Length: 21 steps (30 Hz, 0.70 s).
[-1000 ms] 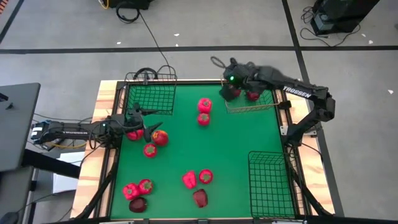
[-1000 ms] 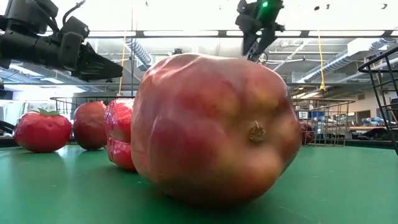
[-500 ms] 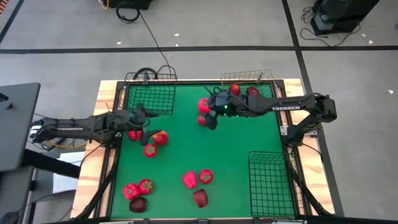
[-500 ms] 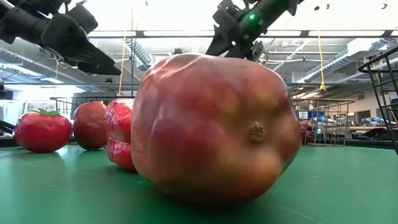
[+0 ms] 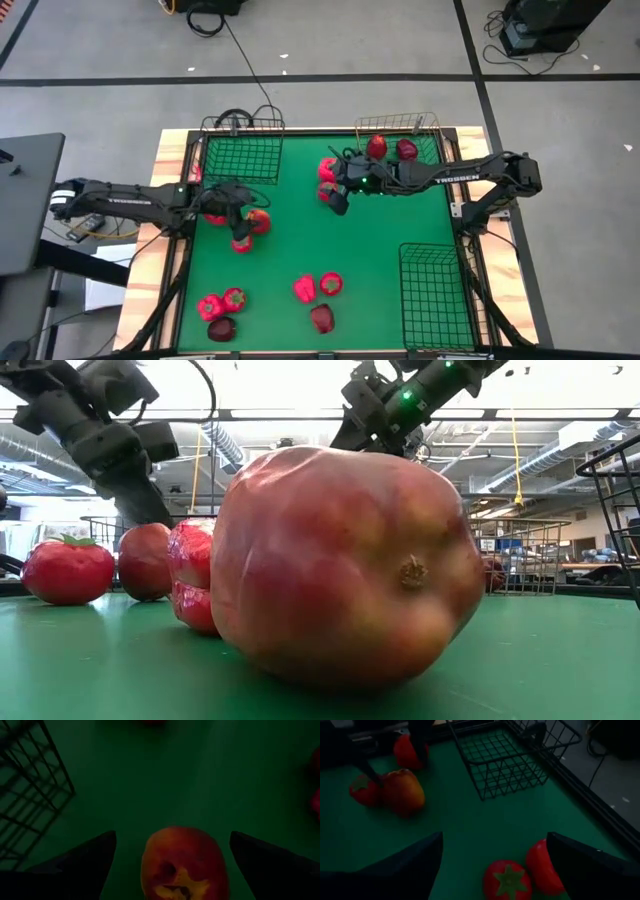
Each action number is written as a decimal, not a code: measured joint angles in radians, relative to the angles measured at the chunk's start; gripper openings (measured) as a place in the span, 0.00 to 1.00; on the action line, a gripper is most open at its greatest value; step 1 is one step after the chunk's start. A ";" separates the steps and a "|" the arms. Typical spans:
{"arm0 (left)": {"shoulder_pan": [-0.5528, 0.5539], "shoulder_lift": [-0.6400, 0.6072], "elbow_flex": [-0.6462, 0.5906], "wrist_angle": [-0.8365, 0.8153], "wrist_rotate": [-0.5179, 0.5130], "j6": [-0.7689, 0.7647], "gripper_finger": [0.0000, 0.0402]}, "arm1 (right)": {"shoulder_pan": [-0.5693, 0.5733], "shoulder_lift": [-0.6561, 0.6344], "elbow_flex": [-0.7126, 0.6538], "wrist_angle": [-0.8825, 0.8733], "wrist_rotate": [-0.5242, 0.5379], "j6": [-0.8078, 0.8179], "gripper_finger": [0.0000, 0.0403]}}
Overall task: Sort produce into baskets
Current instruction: Put the red apple into the gold wire basket
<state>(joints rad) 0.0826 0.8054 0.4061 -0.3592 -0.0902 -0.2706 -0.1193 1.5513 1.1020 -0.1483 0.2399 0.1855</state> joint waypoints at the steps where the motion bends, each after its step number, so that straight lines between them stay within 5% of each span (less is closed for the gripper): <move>1: 0.000 0.013 0.000 0.000 0.004 -0.002 0.99 | -0.004 0.000 -0.002 0.001 -0.001 0.003 0.90; 10: 0.000 0.131 0.000 -0.001 0.084 -0.004 0.97 | -0.021 0.000 -0.006 0.031 -0.001 0.029 0.90; 17: 0.000 0.152 0.000 0.066 0.058 -0.018 0.76 | -0.019 0.000 -0.015 0.054 -0.002 0.065 0.90; 21: 0.000 0.150 0.011 0.098 0.032 0.003 0.75 | -0.019 0.000 -0.061 0.107 0.001 0.083 0.90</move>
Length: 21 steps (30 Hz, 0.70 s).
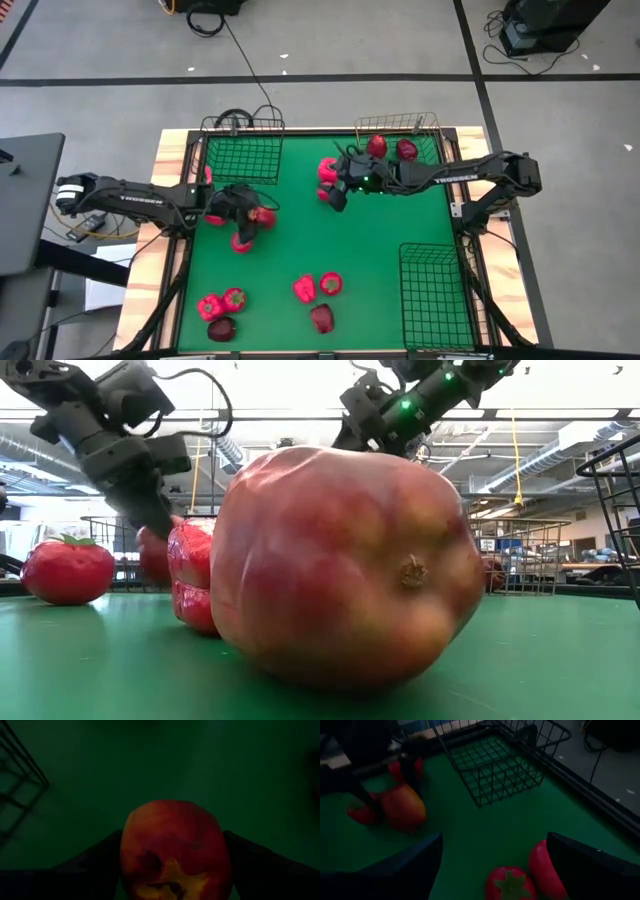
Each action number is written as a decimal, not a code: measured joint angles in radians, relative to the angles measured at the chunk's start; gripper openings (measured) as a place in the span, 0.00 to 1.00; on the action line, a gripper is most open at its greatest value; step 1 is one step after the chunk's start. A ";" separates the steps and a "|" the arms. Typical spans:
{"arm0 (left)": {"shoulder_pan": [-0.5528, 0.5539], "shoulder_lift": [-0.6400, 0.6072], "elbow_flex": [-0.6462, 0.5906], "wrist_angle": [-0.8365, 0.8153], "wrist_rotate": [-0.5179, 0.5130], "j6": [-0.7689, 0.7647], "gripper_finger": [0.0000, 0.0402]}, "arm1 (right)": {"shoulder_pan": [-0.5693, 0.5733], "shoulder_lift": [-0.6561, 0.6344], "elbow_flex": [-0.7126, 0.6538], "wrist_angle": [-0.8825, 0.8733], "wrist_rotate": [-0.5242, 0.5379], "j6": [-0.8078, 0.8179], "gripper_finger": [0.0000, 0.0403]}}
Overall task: Sort produce into baskets
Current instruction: Put the red apple into the gold wire basket
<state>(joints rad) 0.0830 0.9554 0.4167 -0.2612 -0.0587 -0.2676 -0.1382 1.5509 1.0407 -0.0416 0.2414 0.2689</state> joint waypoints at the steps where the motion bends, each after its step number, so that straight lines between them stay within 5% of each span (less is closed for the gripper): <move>1: 0.000 0.000 0.008 0.018 -0.019 0.004 0.75 | -0.003 0.000 -0.012 0.013 0.000 0.002 0.90; 6: -0.002 -0.001 0.068 0.142 -0.059 0.117 0.75 | -0.018 0.000 -0.066 0.125 -0.063 0.035 0.90; 11: -0.027 -0.001 0.090 0.359 -0.079 0.333 0.79 | -0.026 0.000 -0.131 0.359 -0.248 0.127 0.90; 21: -0.098 0.039 0.090 0.675 -0.135 0.773 0.79 | -0.105 0.003 -0.151 0.534 -0.625 0.237 0.90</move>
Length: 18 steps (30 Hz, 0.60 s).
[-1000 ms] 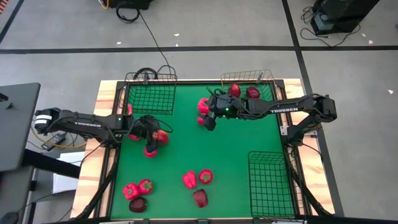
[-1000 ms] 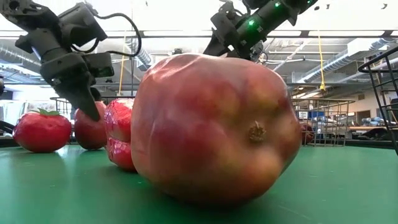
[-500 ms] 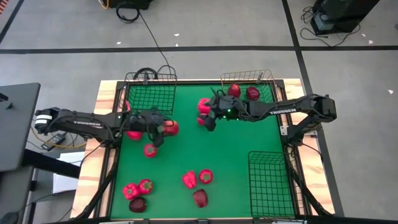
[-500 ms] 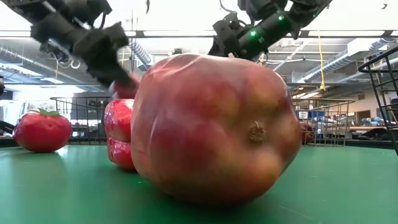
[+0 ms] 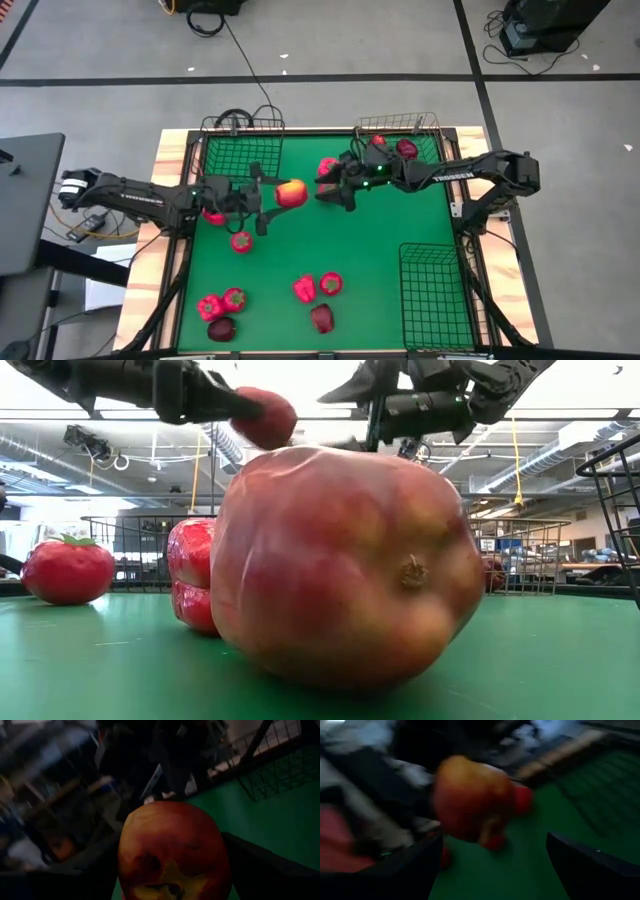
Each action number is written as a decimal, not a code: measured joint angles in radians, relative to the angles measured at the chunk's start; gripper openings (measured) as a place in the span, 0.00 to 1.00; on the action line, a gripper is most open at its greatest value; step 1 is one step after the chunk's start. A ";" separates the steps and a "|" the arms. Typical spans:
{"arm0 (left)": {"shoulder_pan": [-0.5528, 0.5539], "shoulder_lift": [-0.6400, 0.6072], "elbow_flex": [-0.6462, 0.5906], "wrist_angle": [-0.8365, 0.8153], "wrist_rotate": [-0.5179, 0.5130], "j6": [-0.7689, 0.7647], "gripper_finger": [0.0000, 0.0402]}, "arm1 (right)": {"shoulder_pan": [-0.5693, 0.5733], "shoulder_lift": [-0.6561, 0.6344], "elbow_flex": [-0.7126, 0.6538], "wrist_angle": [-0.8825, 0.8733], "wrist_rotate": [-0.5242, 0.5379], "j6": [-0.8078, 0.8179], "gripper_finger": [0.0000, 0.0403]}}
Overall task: Sort produce into baskets
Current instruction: Put the red apple into the gold wire basket
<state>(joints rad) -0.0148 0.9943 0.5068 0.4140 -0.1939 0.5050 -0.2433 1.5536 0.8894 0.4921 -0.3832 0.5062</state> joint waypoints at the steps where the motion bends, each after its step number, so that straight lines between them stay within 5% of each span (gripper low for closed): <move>1: -0.001 0.014 0.000 0.039 0.002 0.030 0.79 | -0.005 0.000 0.000 0.024 -0.034 0.000 0.90; 12: 0.000 0.119 0.000 0.225 -0.044 0.120 0.79 | -0.009 0.000 0.000 -0.029 -0.046 -0.117 0.88; 18: 0.000 0.119 0.000 0.222 -0.044 0.120 0.79 | -0.014 0.000 0.000 -0.036 -0.006 -0.132 0.70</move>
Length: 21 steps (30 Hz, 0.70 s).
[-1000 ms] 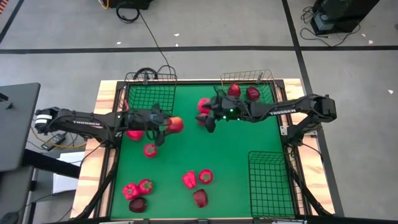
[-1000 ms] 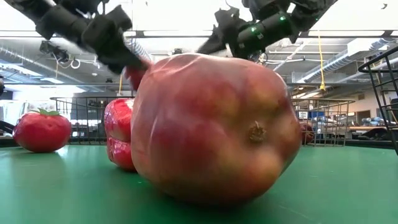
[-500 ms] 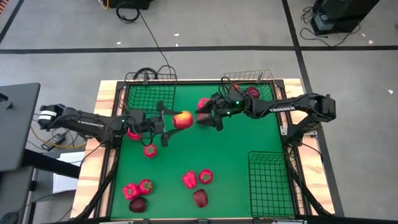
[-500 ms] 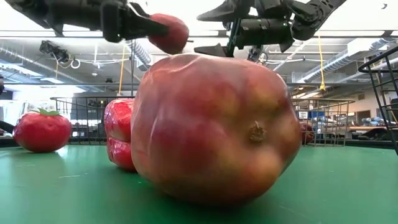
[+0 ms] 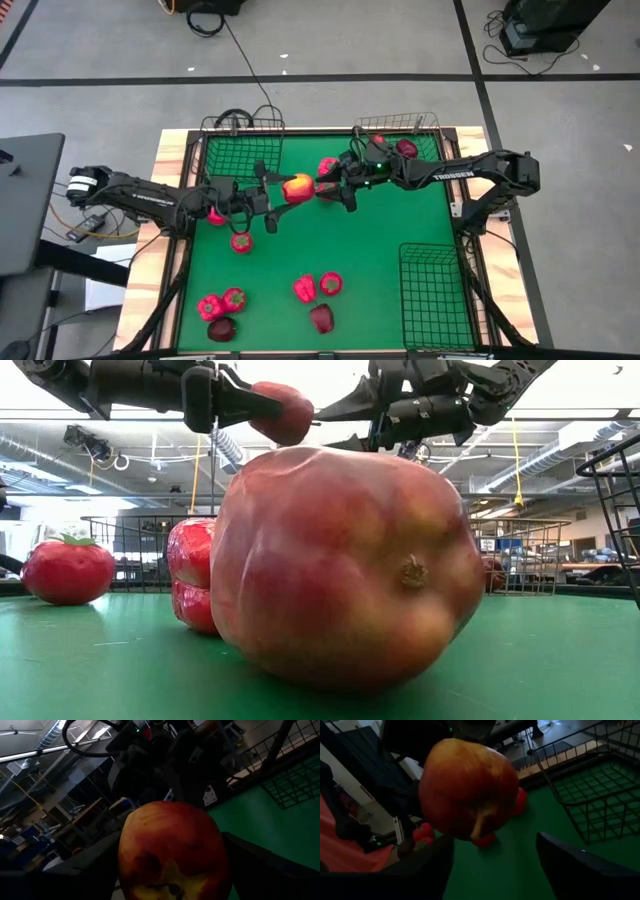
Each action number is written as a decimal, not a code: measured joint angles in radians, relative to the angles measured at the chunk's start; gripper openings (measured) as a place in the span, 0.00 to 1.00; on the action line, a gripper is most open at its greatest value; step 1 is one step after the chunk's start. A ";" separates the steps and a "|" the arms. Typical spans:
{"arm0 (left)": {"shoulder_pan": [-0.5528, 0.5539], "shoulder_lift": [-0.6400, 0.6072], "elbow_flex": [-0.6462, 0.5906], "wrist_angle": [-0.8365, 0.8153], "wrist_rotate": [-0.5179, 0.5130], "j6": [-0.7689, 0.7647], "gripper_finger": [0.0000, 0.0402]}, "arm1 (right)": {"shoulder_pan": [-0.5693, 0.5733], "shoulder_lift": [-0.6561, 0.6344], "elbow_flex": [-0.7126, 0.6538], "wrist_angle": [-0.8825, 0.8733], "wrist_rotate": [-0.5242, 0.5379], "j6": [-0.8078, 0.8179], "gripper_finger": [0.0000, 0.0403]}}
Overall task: Sort produce into baskets
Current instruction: Put the red apple into the gold wire basket
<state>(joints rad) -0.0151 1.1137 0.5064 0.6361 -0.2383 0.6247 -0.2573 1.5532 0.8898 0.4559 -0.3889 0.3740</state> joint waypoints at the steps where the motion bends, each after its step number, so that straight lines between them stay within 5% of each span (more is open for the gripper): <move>1: 0.000 0.000 0.000 -0.001 0.000 0.000 0.79 | -0.002 0.000 0.000 0.001 0.000 0.001 0.65; 8: 0.000 0.000 0.000 -0.009 0.001 0.000 0.79 | -0.008 0.000 0.000 0.015 -0.008 0.008 0.40; 21: 0.000 0.000 0.000 -0.013 0.004 -0.003 0.79 | -0.007 0.000 0.000 0.022 -0.033 0.017 0.24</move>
<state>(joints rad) -0.0151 1.1137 0.5064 0.6227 -0.2344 0.6212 -0.2642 1.5532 0.8898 0.4782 -0.4217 0.3908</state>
